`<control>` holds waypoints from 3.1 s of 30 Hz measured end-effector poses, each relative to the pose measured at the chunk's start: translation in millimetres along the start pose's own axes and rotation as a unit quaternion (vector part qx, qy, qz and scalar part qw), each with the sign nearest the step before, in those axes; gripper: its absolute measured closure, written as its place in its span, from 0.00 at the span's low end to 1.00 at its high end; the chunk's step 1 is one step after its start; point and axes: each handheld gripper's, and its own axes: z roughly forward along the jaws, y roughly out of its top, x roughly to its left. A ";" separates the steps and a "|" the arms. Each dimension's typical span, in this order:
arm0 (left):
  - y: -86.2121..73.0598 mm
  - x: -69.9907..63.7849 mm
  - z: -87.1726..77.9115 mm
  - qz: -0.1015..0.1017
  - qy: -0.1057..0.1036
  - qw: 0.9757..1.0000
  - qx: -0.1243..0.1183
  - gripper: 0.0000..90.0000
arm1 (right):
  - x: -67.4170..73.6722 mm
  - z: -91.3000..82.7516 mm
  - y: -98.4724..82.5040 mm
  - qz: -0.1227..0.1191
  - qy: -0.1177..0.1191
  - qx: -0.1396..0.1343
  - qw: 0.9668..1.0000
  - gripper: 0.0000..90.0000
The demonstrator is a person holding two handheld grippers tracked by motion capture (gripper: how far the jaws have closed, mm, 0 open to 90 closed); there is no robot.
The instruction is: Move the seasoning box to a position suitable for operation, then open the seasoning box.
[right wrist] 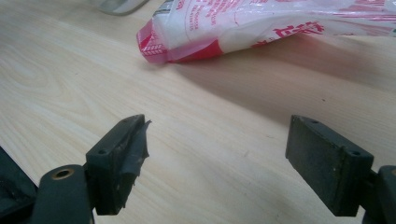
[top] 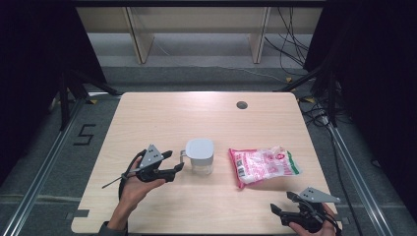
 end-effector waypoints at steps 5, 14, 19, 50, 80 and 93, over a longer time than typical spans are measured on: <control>6.6 -0.6 -11.7 -0.018 -0.014 1.000 -0.006 0.42 | -0.2 -1.1 -0.8 -0.004 0.002 0.002 1.000 0.24; 12.1 -3.7 -18.2 -0.023 -0.031 0.999 -0.018 0.47 | 3.9 -3.1 -0.8 0.013 0.002 0.009 1.000 0.24; 16.4 -2.2 -22.0 -0.013 -0.030 0.999 -0.031 0.54 | 0.7 -1.8 -0.2 -0.011 0.000 0.004 1.000 0.24; 31.8 4.7 18.4 -0.001 -0.028 0.997 -0.076 0.99 | 7.4 -1.3 1.0 -0.004 -0.003 0.001 1.000 0.25; 29.2 20.6 22.6 0.095 0.017 0.992 -0.076 0.97 | 37.9 30.9 49.1 -0.076 0.051 -0.065 0.994 0.50; 28.6 22.8 21.1 0.093 0.019 0.993 -0.075 0.97 | 50.7 71.2 92.0 -0.107 0.072 -0.083 0.988 0.83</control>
